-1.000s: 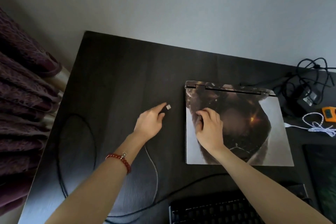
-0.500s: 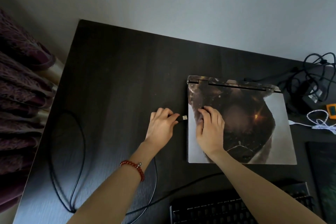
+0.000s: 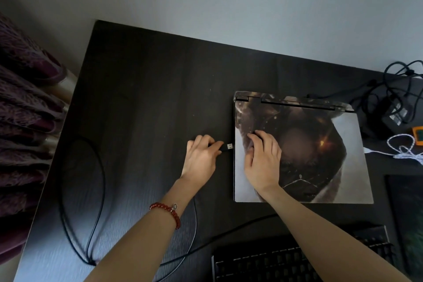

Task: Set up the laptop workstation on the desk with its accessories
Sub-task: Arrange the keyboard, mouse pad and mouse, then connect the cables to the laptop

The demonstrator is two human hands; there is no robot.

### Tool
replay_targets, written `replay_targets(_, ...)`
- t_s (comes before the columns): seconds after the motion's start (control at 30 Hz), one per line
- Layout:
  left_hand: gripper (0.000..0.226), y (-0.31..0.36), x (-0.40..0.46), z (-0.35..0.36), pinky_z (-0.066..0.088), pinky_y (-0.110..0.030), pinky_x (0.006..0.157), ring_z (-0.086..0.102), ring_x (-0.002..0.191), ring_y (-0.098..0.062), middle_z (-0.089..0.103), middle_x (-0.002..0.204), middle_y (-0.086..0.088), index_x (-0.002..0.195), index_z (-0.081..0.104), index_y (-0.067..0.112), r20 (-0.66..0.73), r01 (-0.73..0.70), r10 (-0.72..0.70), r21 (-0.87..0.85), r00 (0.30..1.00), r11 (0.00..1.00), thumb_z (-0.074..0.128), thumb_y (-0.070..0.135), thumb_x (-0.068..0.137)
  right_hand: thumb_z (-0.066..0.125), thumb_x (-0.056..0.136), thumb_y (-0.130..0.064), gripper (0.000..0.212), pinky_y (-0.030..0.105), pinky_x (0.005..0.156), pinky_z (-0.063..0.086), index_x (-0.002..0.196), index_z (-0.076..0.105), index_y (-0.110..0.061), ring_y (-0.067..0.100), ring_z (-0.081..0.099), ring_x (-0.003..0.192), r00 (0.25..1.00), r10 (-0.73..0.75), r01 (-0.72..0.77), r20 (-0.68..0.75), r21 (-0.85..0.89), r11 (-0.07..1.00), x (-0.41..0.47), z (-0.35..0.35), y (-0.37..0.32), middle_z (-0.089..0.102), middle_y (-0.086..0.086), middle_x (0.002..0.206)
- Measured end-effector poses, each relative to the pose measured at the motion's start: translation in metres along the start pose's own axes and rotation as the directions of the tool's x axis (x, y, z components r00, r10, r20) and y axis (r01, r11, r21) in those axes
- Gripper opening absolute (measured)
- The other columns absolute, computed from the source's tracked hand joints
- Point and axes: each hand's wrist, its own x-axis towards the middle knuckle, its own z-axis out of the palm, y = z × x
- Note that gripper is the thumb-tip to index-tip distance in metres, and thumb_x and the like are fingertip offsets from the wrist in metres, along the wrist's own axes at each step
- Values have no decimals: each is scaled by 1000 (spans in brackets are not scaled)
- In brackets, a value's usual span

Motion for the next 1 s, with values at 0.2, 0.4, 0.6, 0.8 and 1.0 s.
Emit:
replay_targets(0.2,25,-2,-4,3,38,-33,69,40,81,-12,61,82,-3,100,70,15,9,9,-9,-61,1000,998,60,15,77,27,80,-26,47,47,101,37,115,54,-13,21,30,121,1000,1,-1,-11,-13,1000,1,0,0,53,11,125)
replay_targets(0.4,26,-4,-6,2,36,-31,71,41,83,-11,61,84,-2,101,70,17,26,-6,8,-61,1000,998,60,18,78,35,80,-20,41,47,103,36,116,54,-13,21,29,122,1000,-5,5,-7,-8,1000,0,0,1,52,10,127)
replay_targets(0.6,24,-6,4,1,34,-32,69,40,85,-14,60,87,-3,101,70,17,59,-36,36,-3,998,999,63,16,77,29,79,-24,46,46,101,38,115,55,-14,21,31,120,1000,-11,10,-16,-27,1000,0,0,0,54,10,124)
replay_targets(0.8,23,-6,1,2,37,-32,69,49,83,-17,61,90,-1,100,68,19,78,-61,56,55,995,997,55,22,81,32,79,-22,44,46,102,37,115,54,-14,23,36,121,1000,-9,9,-10,-33,999,0,0,1,54,9,124)
replay_targets(1.0,20,-7,2,0,39,-33,67,50,83,-18,62,89,-2,99,69,15,73,-119,114,71,991,990,59,17,82,31,79,-22,43,45,101,38,115,55,-14,25,40,120,1000,-17,16,-20,-46,999,0,1,0,55,9,124)
